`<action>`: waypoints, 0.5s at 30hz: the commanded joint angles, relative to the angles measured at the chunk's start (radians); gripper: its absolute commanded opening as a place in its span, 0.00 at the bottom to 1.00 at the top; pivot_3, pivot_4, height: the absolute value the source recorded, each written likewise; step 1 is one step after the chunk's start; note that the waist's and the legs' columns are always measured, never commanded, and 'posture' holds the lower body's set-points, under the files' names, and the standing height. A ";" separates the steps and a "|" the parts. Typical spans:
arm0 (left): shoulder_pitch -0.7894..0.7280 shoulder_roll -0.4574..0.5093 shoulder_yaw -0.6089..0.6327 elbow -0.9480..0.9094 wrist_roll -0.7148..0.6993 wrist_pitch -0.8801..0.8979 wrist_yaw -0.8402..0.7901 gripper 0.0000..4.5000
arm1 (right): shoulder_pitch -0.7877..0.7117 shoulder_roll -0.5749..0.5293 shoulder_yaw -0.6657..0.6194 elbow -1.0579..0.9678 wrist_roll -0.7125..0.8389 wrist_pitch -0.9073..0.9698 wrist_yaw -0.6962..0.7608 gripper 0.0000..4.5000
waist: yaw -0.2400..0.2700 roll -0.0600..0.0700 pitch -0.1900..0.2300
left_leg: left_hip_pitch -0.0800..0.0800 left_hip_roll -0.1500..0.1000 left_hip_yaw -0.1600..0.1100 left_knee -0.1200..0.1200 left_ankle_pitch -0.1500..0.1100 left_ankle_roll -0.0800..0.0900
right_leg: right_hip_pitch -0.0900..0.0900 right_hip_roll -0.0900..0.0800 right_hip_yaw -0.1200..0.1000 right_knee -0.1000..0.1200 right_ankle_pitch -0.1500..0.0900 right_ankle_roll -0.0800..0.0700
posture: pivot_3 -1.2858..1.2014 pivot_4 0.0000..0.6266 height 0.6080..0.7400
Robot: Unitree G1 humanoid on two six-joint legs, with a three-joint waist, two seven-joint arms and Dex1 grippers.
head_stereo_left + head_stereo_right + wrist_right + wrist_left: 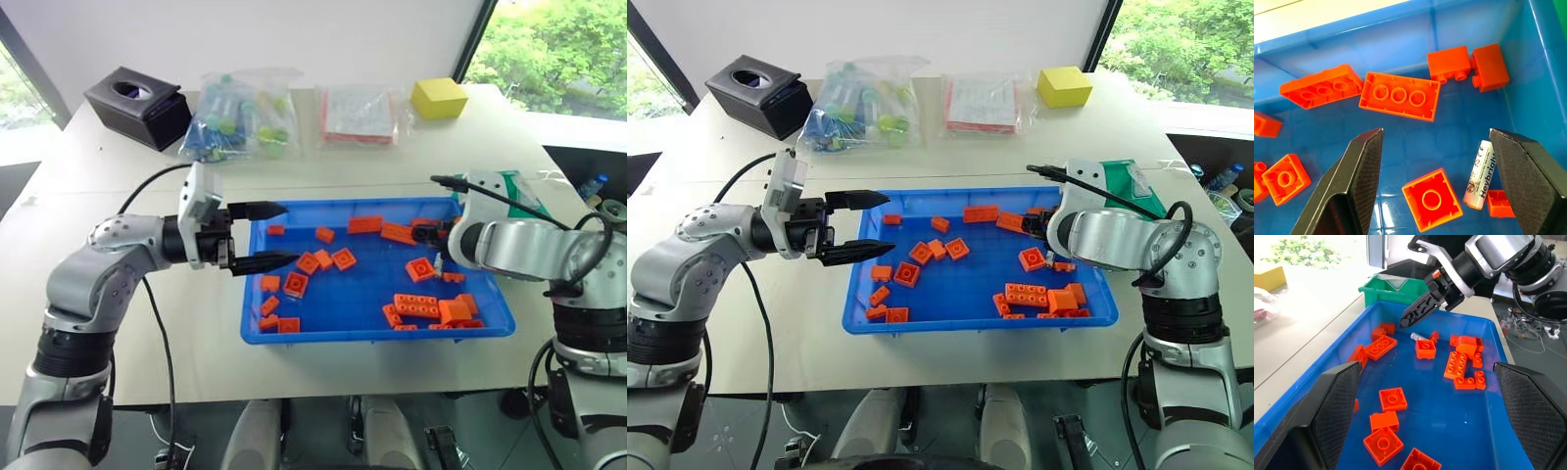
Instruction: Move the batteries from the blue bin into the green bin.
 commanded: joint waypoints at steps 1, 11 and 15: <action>-0.023 -0.004 -0.007 0.003 0.006 -0.025 -0.013 1.00 | 0.041 -0.023 -0.025 -0.025 0.022 -0.022 -0.029 0.78 | -0.001 0.000 0.000 | 0.000 0.000 0.000 0.000 0.000 0.000 | 0.000 0.000 0.000 0.000 0.000 0.000 | 0.52 0.24 0.64; -0.032 -0.001 -0.005 0.009 0.008 -0.024 -0.028 1.00 | 0.117 0.048 -0.043 -0.055 0.022 -0.092 -0.107 0.78 | -0.003 0.000 0.000 | 0.000 0.001 0.000 0.000 0.000 0.000 | 0.000 0.001 0.000 0.000 0.000 0.000 | 0.52 0.24 0.64; -0.025 -0.001 -0.001 -0.004 0.001 -0.018 -0.024 1.00 | 0.098 0.072 -0.062 -0.004 0.022 -0.090 -0.130 0.78 | -0.003 0.000 0.000 | 0.000 0.001 0.000 0.000 0.000 0.000 | 0.000 0.001 0.001 0.000 0.000 0.000 | 0.52 0.24 0.64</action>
